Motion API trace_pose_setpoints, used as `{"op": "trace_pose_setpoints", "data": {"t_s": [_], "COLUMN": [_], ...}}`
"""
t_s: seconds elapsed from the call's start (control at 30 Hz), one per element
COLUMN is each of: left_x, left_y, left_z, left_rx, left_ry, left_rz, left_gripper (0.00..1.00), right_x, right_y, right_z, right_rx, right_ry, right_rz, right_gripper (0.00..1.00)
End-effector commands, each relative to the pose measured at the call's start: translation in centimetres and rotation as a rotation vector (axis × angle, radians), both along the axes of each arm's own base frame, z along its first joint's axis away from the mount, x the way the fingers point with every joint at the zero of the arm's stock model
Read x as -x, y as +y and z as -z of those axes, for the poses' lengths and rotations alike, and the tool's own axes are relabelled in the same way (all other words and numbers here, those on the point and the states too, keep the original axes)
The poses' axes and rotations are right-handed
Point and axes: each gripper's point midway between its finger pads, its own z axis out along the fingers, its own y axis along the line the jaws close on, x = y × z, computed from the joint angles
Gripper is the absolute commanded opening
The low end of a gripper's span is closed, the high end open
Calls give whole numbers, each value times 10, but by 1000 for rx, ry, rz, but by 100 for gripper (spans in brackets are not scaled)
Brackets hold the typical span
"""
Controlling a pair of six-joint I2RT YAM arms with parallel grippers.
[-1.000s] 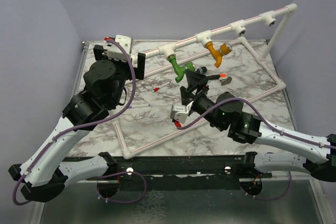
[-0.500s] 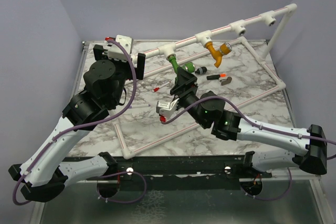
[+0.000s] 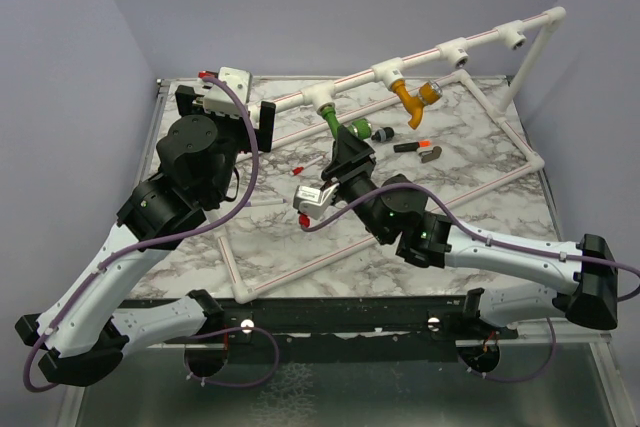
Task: Install the water faucets
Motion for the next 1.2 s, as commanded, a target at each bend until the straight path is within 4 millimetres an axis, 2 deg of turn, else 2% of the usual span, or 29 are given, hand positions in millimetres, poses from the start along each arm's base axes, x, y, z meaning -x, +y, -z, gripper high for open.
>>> {"op": "trace_pose_setpoints", "data": {"t_s": [0.0,0.2,0.3,0.33,0.5,0.63,0.9,1.17], "left_x": [4,3,3,3,3,4,6,6], "left_y": [7,6,6,6,7,7,10,10], "left_z": [-9,-10,-10,-10,-10,-10,-12,-11], "left_rx": [14,16,17,17,16,16,24,24], "left_ry": [-26,-26,-27,-26,-27,-27,-32,-31], "left_rz": [-18,-16,-16,-16,-18,-20,-22,-22], "left_gripper": [99,99,99,99,99,99,99,99], "right_x": [-5,-7,-8,-8,-7,-8,-5,-3], "right_y": [-6,-7,-6,-5,4,9,23,27], "right_z": [-7,-10,-10,-9,-7,-9,0,5], "right_rx": [-50,-129,-197,-220,-386,-582,-975,-1321], "right_ry": [1,25,57,71,167,255,477,636], "right_rz": [50,68,61,58,14,-9,-83,-113], "right_gripper": [44,20,3,1,1,0,1,1]}}
